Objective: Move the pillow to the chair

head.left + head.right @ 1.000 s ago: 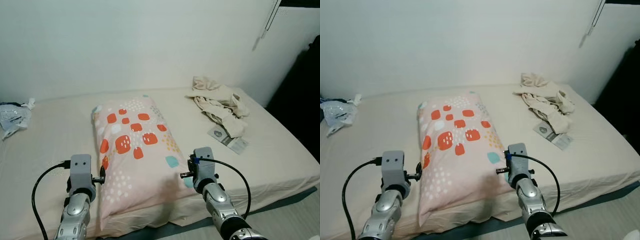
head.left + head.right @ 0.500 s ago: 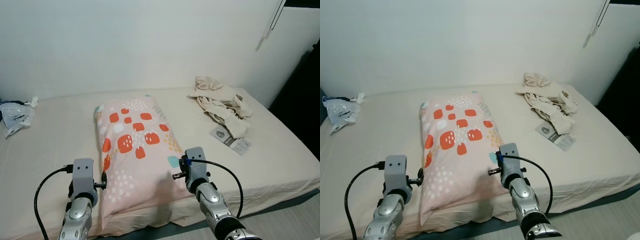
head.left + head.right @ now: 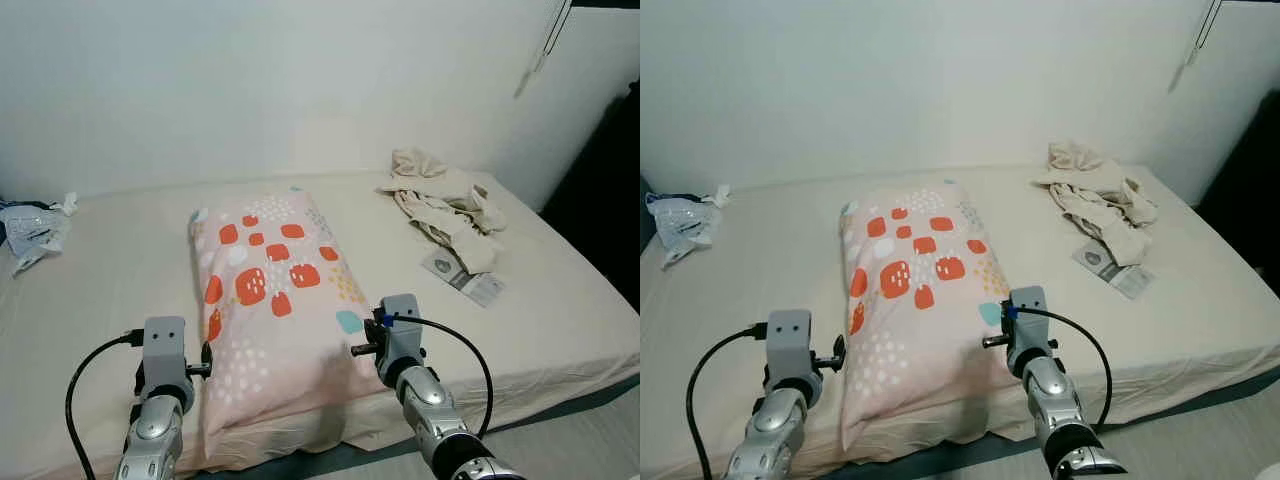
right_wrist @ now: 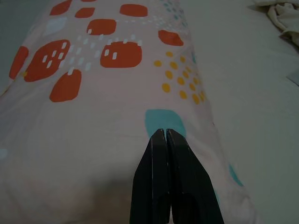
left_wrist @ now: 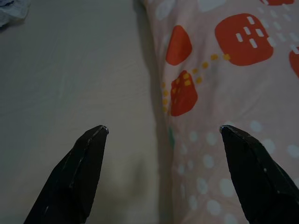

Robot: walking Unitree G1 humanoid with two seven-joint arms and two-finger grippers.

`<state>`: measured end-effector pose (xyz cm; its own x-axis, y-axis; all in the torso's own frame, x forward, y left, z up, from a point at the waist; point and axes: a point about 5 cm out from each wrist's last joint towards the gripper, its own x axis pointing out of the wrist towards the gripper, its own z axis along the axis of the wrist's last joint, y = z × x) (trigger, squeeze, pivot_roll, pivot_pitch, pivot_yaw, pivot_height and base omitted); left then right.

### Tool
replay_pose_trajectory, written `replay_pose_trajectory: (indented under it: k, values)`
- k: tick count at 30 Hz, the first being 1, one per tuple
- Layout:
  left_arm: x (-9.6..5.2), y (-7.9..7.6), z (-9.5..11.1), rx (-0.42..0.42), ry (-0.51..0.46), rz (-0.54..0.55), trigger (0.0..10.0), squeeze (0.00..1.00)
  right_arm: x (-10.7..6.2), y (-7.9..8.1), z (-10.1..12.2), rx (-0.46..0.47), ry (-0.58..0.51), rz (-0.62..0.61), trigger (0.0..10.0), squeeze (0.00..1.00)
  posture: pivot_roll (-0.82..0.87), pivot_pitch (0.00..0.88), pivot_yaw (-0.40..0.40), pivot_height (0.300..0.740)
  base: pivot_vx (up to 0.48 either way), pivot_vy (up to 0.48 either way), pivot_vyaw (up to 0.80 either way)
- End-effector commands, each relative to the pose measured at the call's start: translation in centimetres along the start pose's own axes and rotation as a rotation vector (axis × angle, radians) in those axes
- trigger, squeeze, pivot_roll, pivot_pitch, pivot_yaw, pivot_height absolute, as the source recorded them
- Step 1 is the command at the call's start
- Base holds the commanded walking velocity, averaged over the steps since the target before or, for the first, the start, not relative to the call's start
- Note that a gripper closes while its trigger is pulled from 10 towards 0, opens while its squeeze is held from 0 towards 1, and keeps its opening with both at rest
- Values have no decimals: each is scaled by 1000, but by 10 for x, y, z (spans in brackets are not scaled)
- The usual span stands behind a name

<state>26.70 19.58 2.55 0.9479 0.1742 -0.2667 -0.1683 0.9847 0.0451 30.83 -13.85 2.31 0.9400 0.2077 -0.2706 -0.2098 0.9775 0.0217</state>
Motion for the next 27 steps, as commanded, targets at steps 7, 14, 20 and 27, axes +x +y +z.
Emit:
replay_pose_trajectory:
  k: [7, 14, 20, 27]
  values:
    - [-2, 3, 1, 11, 1, 5, 10000, 0, 2, 0, 5, 14, -19, -18, 10000, 0, 86, 85, -29, 696, 0, 0, 0]
    - [-2, 3, 1, 6, 4, 1, 10000, 0, 2, 0, 5, 20, -18, -20, 10000, 0, 84, 80, -25, 696, 0, 0, 0]
    - [-1, 0, 4, 0, -2, -9, 10000, 0, 2, 0, 5, 35, -24, -3, 10000, 0, 81, 77, -25, 676, 0, 0, 0]
    - [0, -1, 5, -2, -7, -16, 10000, 0, 2, -2, 8, 14, -29, -20, 10000, 0, 79, 78, -25, 656, 0, 0, 0]
